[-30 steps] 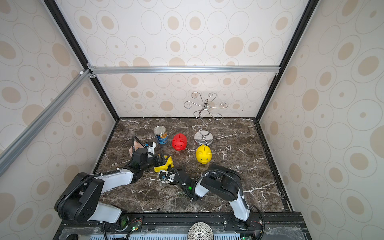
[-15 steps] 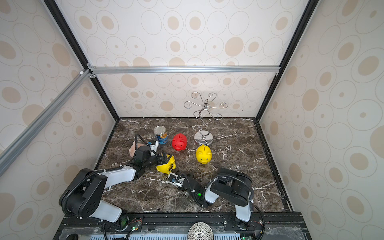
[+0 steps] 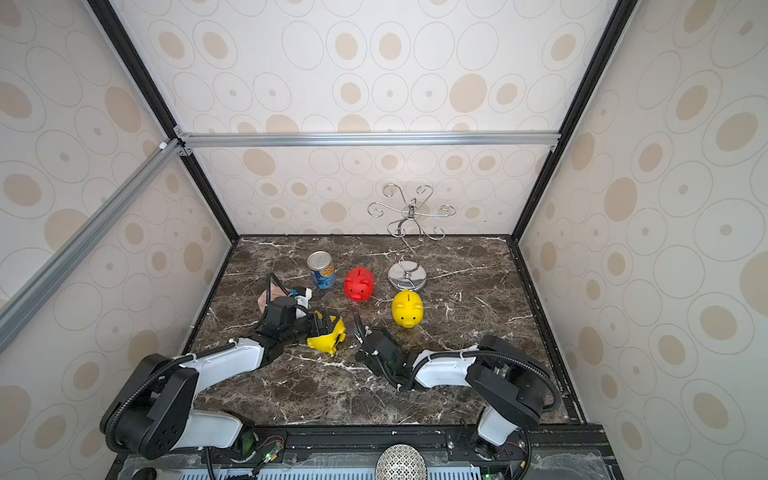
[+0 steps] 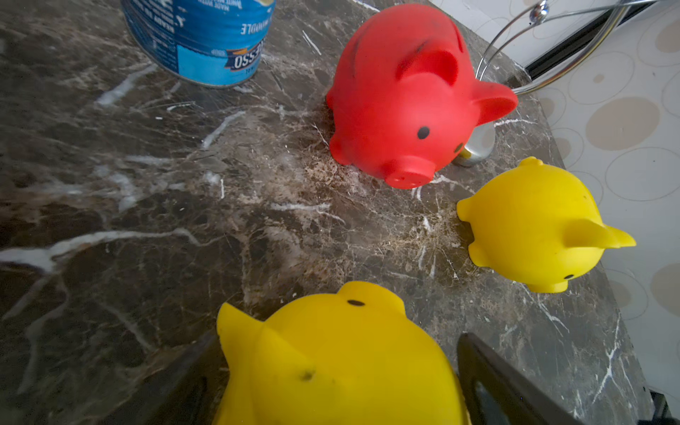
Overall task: Open piggy banks
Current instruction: Place the lid at the center of the board, then adjust the piggy bank at the center of the board.
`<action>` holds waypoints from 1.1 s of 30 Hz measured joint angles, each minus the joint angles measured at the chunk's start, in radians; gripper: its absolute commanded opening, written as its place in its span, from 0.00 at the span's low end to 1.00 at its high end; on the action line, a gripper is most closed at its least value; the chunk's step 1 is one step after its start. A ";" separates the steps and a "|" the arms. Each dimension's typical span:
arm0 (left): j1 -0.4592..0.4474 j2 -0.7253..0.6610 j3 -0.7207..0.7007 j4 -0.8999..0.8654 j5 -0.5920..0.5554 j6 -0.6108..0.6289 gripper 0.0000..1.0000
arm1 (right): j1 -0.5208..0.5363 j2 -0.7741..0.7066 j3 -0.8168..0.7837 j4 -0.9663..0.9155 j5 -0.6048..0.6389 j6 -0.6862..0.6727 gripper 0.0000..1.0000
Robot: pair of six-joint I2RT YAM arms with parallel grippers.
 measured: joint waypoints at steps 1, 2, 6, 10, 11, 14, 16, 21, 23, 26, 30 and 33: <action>0.000 -0.010 -0.004 -0.006 -0.002 -0.001 1.00 | -0.005 0.000 0.007 -0.035 -0.008 0.015 0.26; 0.000 -0.015 -0.006 -0.009 -0.003 -0.002 1.00 | -0.006 -0.004 0.011 -0.053 -0.011 0.021 0.29; 0.000 -0.034 -0.008 -0.026 -0.007 -0.006 1.00 | -0.007 -0.066 0.025 -0.136 -0.011 0.039 0.43; 0.000 -0.061 -0.008 -0.034 -0.011 -0.013 1.00 | -0.005 -0.117 0.095 -0.195 -0.007 0.024 0.54; 0.000 -0.072 -0.008 -0.039 -0.017 -0.016 1.00 | -0.003 -0.126 0.113 -0.203 -0.007 0.018 0.58; 0.000 -0.134 -0.008 -0.068 -0.048 -0.029 1.00 | 0.014 -0.122 0.182 -0.216 -0.020 0.002 0.64; 0.002 -0.192 -0.008 -0.093 -0.085 -0.040 1.00 | 0.026 -0.092 0.238 -0.219 -0.059 -0.006 0.67; 0.019 -0.326 -0.010 -0.152 -0.183 -0.073 1.00 | 0.052 0.010 0.332 -0.217 -0.151 -0.016 0.74; 0.031 -0.365 -0.016 -0.163 -0.211 -0.082 1.00 | 0.058 0.040 0.349 -0.221 -0.180 -0.024 0.76; 0.045 -0.393 -0.024 -0.183 -0.240 -0.092 1.00 | 0.063 0.082 0.378 -0.231 -0.225 -0.035 0.81; 0.052 -0.393 -0.032 -0.200 -0.253 -0.100 1.00 | 0.063 0.134 0.429 -0.249 -0.262 -0.041 0.82; 0.054 -0.395 -0.035 -0.207 -0.266 -0.104 1.00 | 0.063 0.160 0.451 -0.249 -0.269 -0.040 0.87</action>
